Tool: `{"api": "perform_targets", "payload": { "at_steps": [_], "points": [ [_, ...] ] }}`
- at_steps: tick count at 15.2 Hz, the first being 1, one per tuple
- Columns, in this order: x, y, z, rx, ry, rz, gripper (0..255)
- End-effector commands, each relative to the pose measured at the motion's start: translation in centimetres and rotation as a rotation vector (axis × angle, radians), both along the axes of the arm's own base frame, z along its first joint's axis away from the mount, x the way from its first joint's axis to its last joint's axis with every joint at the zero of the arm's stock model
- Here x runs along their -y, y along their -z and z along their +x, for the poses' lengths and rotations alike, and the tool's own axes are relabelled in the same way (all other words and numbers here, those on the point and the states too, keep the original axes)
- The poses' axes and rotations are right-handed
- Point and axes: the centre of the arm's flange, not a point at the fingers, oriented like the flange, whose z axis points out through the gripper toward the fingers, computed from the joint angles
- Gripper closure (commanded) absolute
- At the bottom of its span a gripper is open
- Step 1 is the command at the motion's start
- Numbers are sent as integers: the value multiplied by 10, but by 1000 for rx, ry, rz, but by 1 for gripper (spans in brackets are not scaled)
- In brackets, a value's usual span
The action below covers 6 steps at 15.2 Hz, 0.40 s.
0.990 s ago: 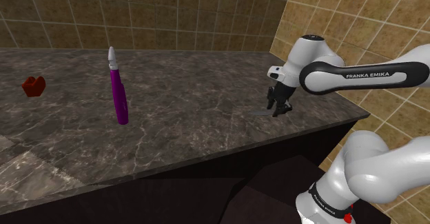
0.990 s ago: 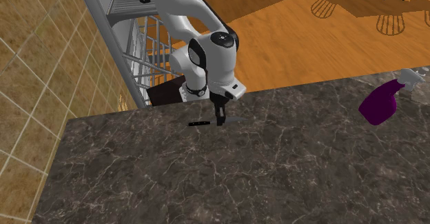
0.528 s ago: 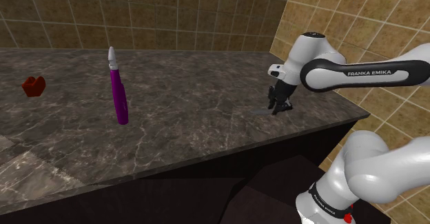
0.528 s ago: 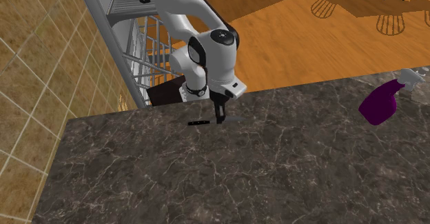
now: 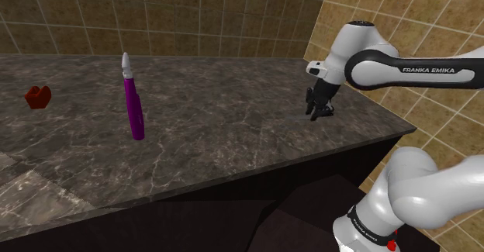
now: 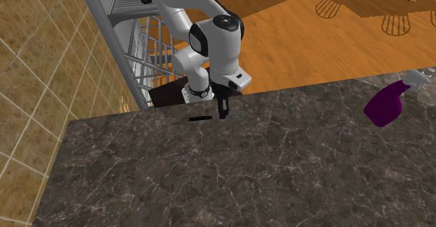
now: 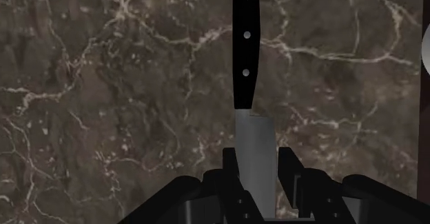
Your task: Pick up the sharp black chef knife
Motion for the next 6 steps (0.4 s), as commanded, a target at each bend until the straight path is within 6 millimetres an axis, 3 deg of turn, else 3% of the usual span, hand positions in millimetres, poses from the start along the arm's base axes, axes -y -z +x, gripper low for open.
{"api": "perform_targets", "payload": {
  "at_steps": [1,6],
  "points": [
    [0,-10,1,-1,0,0,255],
    [0,-27,1,-1,0,0,255]
  ]
}}
